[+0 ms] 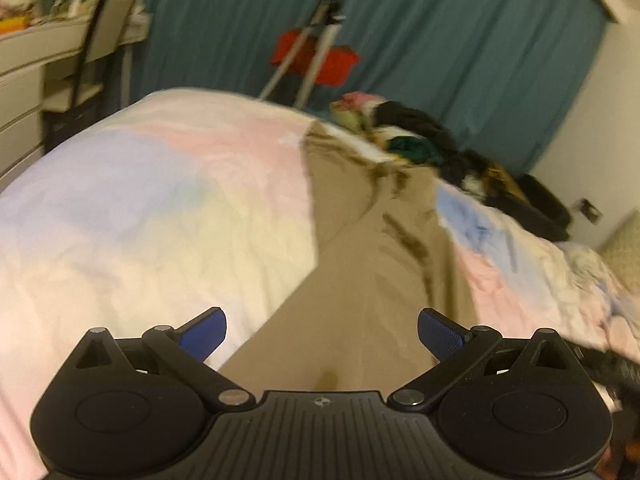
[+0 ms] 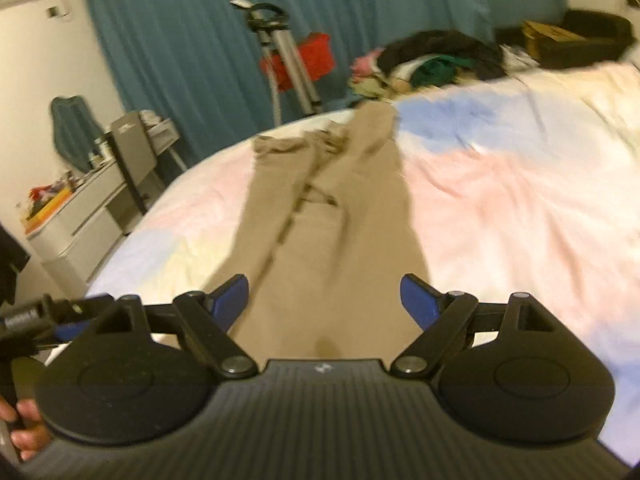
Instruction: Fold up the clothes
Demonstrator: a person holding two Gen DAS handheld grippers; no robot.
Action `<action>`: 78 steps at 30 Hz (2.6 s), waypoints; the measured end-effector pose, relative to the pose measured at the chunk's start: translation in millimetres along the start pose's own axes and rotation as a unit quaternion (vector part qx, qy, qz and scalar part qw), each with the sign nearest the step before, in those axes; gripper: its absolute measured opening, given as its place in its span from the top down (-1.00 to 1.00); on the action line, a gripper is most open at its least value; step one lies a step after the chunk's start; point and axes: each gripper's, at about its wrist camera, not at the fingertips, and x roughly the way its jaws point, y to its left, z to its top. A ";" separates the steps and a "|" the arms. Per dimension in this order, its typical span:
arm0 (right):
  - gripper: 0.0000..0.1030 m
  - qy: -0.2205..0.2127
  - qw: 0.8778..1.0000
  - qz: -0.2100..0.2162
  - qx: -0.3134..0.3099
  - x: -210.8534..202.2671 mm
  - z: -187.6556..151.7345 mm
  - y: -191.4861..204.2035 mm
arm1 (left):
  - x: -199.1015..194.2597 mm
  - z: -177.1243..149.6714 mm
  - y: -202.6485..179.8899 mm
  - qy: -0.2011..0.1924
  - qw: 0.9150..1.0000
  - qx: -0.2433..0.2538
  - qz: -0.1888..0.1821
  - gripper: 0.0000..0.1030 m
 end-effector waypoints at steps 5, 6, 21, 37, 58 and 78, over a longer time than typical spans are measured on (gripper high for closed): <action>-0.64 0.005 0.999 -0.008 0.051 0.1 -1.8 -19.3 | 22.6 -8.7 34.2 0.081 0.989 -0.115 0.043 -0.93; -0.64 0.003 0.998 -0.010 0.055 0.1 -1.7 -21.5 | 25.4 -12.1 42.1 0.092 0.984 -0.144 0.045 -0.89; -0.64 0.034 0.988 -0.047 0.143 14.0 -6.3 -67.7 | 28.9 -25.0 57.4 0.153 0.958 -0.190 0.153 0.62; -0.64 -0.006 0.992 -0.044 0.114 -8.7 6.7 -66.4 | -62.1 -74.1 -131.6 0.019 0.975 0.220 0.012 0.88; -0.37 0.148 0.964 0.006 0.219 31.2 -30.5 -107.3 | 25.0 -64.5 -14.3 0.216 0.966 -0.133 -0.046 -0.23; -0.25 0.199 0.931 0.059 0.299 4.5 -66.6 -97.2 | 54.7 -86.8 6.9 0.258 0.941 -0.215 -0.043 -0.34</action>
